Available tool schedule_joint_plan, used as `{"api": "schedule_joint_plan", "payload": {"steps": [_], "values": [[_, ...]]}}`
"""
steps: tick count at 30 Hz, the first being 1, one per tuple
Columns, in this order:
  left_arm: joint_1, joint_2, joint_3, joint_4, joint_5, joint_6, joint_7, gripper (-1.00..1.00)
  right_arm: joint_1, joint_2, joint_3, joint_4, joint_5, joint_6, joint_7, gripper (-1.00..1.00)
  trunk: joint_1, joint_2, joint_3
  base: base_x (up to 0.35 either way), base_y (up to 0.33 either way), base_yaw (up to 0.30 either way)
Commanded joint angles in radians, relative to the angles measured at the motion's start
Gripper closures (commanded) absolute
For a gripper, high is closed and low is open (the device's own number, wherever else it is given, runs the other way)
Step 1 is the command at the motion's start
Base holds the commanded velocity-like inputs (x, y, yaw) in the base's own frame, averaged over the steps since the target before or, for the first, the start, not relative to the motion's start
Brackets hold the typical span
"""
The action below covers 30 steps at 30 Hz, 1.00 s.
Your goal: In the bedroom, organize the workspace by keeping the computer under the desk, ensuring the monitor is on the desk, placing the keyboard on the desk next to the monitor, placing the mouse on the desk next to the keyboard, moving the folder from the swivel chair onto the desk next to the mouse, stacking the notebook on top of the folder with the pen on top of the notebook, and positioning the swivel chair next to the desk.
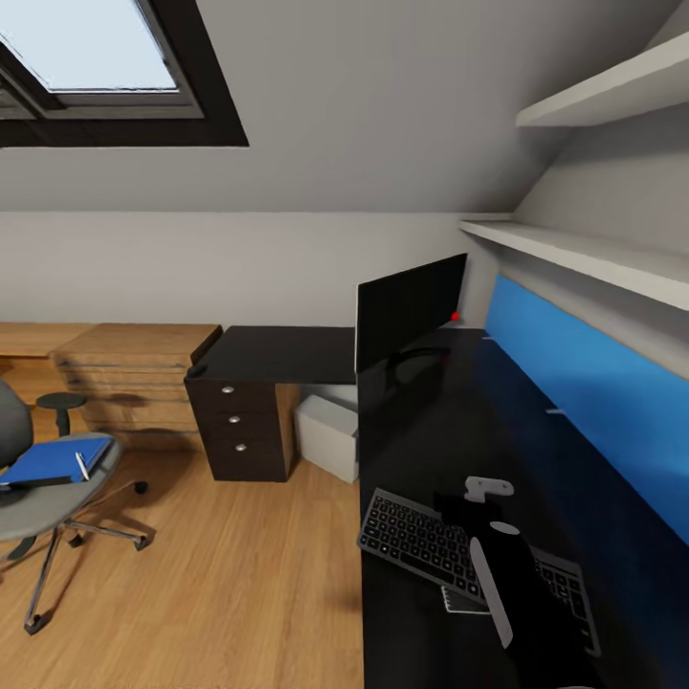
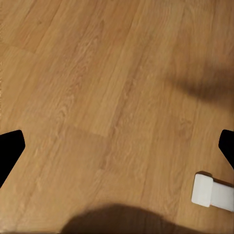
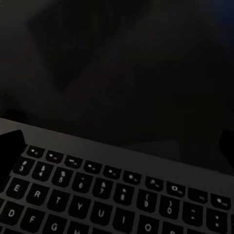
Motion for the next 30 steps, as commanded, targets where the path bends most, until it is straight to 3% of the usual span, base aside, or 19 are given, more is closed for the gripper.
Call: {"api": "schedule_joint_plan", "payload": {"steps": [1, 11, 14, 17, 22, 30], "values": [[-0.001, 0.000, -0.007, 0.001, 0.011, -0.003, -0.006, -1.00, -0.001, 0.000, -0.001, -0.001, -0.001, 0.005, -0.002, -1.00, 0.000, -0.001, -0.001, 0.000, -0.034, 0.046], [-0.001, 0.004, -0.006, 0.001, 0.011, -0.003, -0.006, -1.00, -0.001, -0.002, -0.003, -0.001, -0.001, 0.001, -0.001, -1.00, 0.000, -0.001, -0.002, 0.000, -0.009, 0.012], [-0.001, 0.018, -0.004, 0.001, 0.015, -0.003, -0.006, -1.00, -0.003, -0.010, -0.006, 0.017, 0.010, -0.110, -0.007, -1.00, 0.000, -0.001, -0.002, 0.000, 0.000, 0.000], [-0.001, 0.021, -0.004, 0.001, 0.015, -0.003, -0.006, -1.00, -0.027, -0.017, -0.006, 0.027, 0.019, -0.113, -0.010, -1.00, 0.000, -0.001, -0.002, 0.000, 0.000, 0.000], [-0.001, 0.023, -0.003, 0.001, 0.016, -0.003, -0.006, -1.00, -0.142, -0.036, -0.007, 0.096, 0.023, -0.067, -0.013, -1.00, 0.000, -0.001, -0.002, 0.000, 0.000, 0.000], [-0.001, 0.033, -0.002, 0.001, 0.017, -0.003, -0.006, -1.00, -0.382, -0.086, -0.009, 0.401, 0.018, -0.033, -0.012, -1.00, 0.000, -0.001, -0.002, 0.000, 0.000, 0.000]]}}
